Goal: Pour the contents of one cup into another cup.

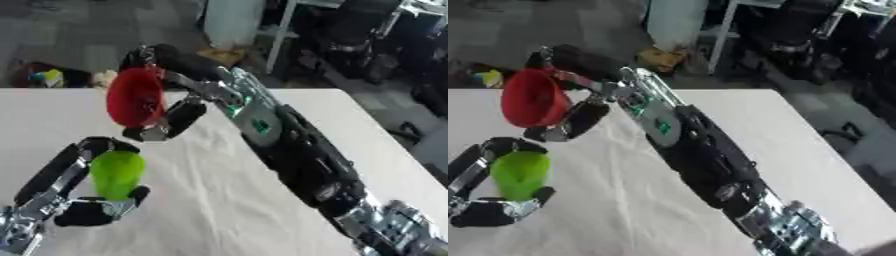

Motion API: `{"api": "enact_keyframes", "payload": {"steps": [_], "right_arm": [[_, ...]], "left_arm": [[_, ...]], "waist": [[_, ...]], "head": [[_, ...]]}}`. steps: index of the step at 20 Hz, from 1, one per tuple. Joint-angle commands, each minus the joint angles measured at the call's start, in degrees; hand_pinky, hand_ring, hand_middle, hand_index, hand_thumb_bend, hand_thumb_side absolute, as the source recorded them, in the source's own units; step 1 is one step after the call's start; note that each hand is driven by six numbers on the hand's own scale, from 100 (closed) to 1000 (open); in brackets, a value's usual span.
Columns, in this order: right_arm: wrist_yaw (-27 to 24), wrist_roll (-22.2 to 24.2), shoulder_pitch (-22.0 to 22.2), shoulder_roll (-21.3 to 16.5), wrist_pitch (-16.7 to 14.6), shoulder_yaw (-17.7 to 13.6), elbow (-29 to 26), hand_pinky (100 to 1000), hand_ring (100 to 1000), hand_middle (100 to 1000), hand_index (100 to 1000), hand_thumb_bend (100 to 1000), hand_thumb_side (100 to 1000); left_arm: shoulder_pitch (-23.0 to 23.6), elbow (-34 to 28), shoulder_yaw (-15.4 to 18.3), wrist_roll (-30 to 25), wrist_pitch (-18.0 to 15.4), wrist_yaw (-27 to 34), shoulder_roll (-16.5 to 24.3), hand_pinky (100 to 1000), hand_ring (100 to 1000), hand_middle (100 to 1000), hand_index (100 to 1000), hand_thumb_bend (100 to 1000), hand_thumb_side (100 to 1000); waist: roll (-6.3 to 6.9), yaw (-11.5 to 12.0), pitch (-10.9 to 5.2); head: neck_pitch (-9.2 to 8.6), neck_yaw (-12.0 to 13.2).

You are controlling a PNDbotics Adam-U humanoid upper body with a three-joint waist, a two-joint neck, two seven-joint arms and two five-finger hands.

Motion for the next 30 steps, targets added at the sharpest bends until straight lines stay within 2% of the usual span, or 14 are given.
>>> {"api": "enact_keyframes", "payload": {"steps": [1, 9, 18, 28, 30], "right_arm": [[3.4, -1.6, -0.9, -1.6, -0.8, -0.2, -0.8, 569, 688, 138, 510, 196, 396], [13.5, -7.1, -0.7, -1.4, -3.4, -0.2, 1.9, 584, 640, 154, 544, 100, 432], [25.4, -14.4, -0.7, -1.7, -6.0, -0.2, 2.3, 611, 517, 201, 601, 100, 486], [35.0, -22.4, -0.6, -2.4, -6.8, -0.3, 2.8, 633, 474, 249, 633, 100, 517], [36.6, -23.8, -0.7, -2.6, -6.8, -0.2, 2.6, 640, 466, 285, 650, 100, 528]], "left_arm": [[-1.0, -1.8, 0.5, -0.1, 0.1, 0.4, -0.1, 428, 375, 537, 728, 100, 247], [-1.2, -3.0, 0.1, -0.9, 0.2, 0.7, -0.1, 427, 374, 536, 727, 100, 248], [-1.2, -3.4, 0.1, -1.2, 0.5, 1.1, 0.0, 426, 373, 536, 727, 100, 250], [-1.1, -3.5, 0.1, -1.2, 0.7, 1.2, 0.1, 426, 373, 536, 727, 100, 250], [-1.1, -3.5, 0.1, -1.2, 0.8, 1.2, 0.1, 424, 372, 535, 726, 100, 251]], "waist": [[0.50, 0.2, -1.41], [0.60, 0.6, -1.31], [0.61, 0.7, -1.30], [0.66, 0.7, -1.41], [0.66, 0.6, -1.46]], "head": [[-0.23, -0.1], [-0.11, -0.3], [-0.02, -0.3], [0.07, -0.2], [0.07, -0.2]]}}
